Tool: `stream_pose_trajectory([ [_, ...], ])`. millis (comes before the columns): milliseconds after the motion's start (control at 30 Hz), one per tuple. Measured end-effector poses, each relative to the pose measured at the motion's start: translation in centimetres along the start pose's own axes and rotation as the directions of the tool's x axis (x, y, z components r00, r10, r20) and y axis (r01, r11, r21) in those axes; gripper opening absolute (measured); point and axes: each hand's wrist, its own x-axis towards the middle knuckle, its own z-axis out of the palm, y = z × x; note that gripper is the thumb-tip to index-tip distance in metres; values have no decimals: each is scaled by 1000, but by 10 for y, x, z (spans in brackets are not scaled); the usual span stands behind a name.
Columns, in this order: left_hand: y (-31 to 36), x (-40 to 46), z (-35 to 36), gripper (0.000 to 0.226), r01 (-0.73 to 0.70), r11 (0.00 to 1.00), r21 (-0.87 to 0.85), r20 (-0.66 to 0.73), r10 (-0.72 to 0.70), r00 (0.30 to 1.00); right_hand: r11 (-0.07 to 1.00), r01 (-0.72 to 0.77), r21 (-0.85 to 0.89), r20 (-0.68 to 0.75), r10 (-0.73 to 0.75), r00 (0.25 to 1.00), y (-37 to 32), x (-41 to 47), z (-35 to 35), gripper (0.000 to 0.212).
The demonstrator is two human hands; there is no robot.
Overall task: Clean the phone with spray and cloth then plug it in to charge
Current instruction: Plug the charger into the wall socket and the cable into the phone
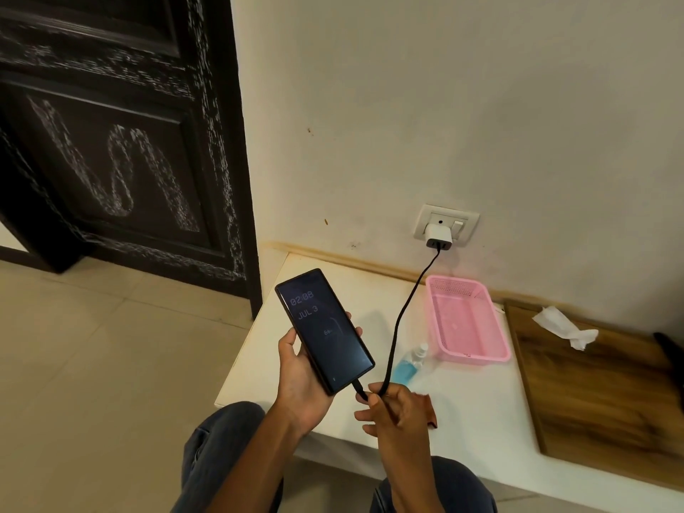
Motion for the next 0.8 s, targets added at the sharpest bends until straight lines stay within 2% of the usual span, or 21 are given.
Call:
stream_pose_trajectory([
  [133,1,0,-3,60,8,1000,-29,-2,-8,1000,999,17,44,-37,-15,999,2,3,1,7],
  [300,1,2,-11,59,7,997,-74,-33,-10,999,991,2,131,-69,7,998,4,7,5,17],
  [433,5,7,-20,72,-10,984,-177,-68,-2,998,974,-60,218,-93,82,992,7,18,9,26],
  [533,10,13,-29,77,-25,983,-185,-88,9,996,958,-105,268,-88,133,987,12,32,14,29],
  [700,9,25,-50,71,-33,978,-205,-167,-2,986,903,-198,381,-72,243,967,22,55,22,28],
  [800,5,33,-65,66,-29,990,-141,-241,-6,970,843,-288,455,-51,347,936,30,69,23,26],
])
